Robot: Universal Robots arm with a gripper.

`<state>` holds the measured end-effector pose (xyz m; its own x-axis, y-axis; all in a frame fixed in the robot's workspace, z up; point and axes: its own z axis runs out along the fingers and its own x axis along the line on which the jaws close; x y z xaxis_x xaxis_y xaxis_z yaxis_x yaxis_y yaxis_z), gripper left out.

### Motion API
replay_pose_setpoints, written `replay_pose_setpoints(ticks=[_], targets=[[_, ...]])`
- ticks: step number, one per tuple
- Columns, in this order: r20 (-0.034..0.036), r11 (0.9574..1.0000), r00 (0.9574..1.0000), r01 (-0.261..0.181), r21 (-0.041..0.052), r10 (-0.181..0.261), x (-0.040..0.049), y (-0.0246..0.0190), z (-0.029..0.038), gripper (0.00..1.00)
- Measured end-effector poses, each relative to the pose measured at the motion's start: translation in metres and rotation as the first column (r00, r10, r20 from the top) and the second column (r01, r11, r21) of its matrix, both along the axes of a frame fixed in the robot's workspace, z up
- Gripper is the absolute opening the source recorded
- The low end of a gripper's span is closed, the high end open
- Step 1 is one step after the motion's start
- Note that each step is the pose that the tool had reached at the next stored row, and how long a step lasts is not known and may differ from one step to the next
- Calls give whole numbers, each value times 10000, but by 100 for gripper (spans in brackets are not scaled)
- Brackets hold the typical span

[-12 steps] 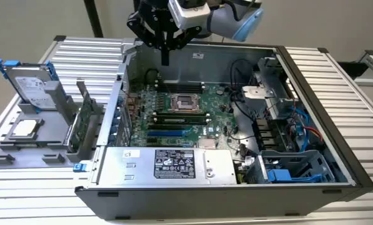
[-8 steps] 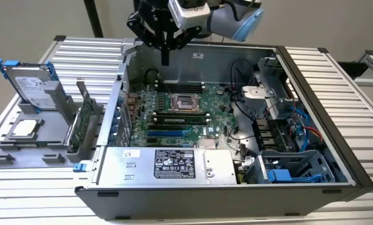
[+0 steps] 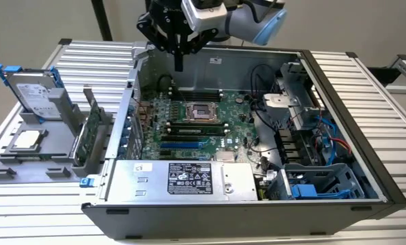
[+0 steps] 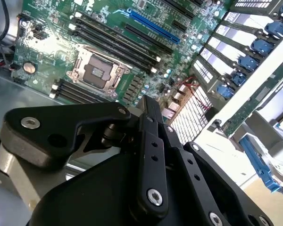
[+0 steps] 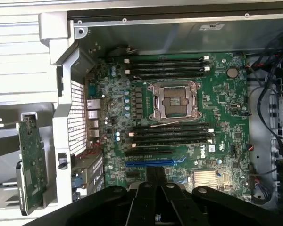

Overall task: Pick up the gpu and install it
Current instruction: 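Reach for the gpu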

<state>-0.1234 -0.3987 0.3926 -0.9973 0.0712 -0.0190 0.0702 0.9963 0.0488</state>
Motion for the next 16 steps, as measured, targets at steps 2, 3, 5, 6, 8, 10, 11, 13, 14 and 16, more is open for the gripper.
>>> replay_pose_setpoints(ticks=[2,3,5,6,8,10,11,13,14,16], targets=[[0,10000,10000,-1,0,1,-16,-1,0,0],[-1,10000,10000,0,0,0,-27,-1,1,0],[0,10000,10000,0,0,0,-45,0,0,0],[0,10000,10000,-1,0,1,-55,-1,0,0],[0,10000,10000,-1,1,1,-73,0,0,0],[0,10000,10000,0,0,0,-95,-1,0,0],[0,10000,10000,0,0,0,-105,-1,0,0],[0,10000,10000,0,1,0,-125,0,0,0],[0,10000,10000,1,1,-1,-135,0,0,0],[0,10000,10000,0,1,0,-158,0,0,0]])
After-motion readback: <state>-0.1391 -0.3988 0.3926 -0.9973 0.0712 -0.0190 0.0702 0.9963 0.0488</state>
